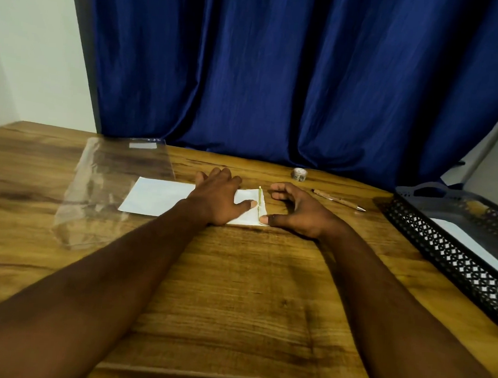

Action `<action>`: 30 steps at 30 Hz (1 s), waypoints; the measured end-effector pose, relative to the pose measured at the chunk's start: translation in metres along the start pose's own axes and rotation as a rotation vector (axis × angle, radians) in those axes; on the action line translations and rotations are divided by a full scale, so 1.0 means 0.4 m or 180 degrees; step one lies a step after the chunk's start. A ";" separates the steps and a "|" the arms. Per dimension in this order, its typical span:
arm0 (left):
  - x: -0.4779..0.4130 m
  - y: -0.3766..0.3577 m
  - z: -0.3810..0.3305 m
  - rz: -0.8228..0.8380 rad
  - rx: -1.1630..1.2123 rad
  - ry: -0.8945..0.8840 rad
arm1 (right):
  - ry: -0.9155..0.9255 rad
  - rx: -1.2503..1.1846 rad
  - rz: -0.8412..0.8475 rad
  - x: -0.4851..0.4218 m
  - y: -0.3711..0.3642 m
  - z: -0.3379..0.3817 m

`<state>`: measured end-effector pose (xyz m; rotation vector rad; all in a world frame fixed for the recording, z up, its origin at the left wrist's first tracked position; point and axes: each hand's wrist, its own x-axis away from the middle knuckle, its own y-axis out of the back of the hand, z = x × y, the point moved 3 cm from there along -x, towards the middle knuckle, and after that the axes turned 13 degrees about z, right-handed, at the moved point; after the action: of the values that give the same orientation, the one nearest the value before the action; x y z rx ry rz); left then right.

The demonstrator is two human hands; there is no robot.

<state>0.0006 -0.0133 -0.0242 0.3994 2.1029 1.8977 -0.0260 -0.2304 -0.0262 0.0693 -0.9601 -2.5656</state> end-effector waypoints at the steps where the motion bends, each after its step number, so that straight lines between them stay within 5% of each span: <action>1: -0.001 0.000 0.000 -0.0017 0.0045 -0.0015 | -0.0022 -0.0001 -0.0030 0.002 -0.001 0.001; 13: 0.035 0.073 -0.042 -0.1328 0.0016 -0.0772 | 0.0425 -0.0945 -0.0309 0.005 -0.001 0.024; 22: 0.086 0.138 -0.101 -0.2276 -0.0723 -0.0860 | 0.1114 -0.1170 -0.1480 0.036 0.060 0.041; 26: 0.091 0.142 -0.105 -0.2105 -0.0565 -0.1085 | 0.0961 -0.0758 -0.1590 0.053 0.105 0.011; 30: 0.093 0.121 -0.104 -0.1416 -0.0256 -0.1357 | 0.0285 -0.0317 -0.1019 0.054 0.105 -0.064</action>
<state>-0.0489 -0.0325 0.0270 0.2602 1.6626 1.4801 -0.0265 -0.2833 -0.0168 0.3320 -0.8439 -2.8681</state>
